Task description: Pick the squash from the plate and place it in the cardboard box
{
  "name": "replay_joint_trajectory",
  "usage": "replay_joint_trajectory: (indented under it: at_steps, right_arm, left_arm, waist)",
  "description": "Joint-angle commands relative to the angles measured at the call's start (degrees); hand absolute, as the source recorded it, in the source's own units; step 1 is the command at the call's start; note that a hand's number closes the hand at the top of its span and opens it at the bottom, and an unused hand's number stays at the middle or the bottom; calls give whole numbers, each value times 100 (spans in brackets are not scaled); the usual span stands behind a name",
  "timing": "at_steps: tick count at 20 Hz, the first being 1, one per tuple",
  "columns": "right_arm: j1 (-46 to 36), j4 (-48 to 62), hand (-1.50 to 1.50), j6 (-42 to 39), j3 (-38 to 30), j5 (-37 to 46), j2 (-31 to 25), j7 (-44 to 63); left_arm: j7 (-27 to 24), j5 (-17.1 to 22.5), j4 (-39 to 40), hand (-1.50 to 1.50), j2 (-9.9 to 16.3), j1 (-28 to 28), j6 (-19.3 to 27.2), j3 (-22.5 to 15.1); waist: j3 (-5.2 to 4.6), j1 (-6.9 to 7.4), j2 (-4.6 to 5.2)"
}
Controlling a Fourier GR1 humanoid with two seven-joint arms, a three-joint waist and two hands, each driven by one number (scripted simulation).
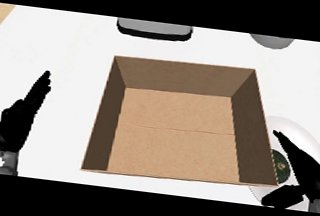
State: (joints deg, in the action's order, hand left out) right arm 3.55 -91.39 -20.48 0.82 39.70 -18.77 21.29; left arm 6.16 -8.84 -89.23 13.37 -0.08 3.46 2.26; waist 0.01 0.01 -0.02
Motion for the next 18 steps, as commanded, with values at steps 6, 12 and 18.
replay_joint_trajectory:
  at_steps: [6, 12, 18]
  right_arm:
    - [-115, 323, 150, 491, -27, 552, 51, -546]
    - [20, 159, 150, 1204, -177, 1051, -41, -724]
    - [-1248, 542, 150, 636, 260, 1003, -923, -2286]
  left_arm:
    - [95, -165, 107, 0, -178, -308, -11, 86]
    - [-248, -133, -18, 0, -182, 224, -146, 122]
    - [-45, -280, -76, 0, -310, -76, -138, -147]
  waist:
    - [0, -3, 4]
    - [-1, -1, -2]
    - [15, 366, 67]
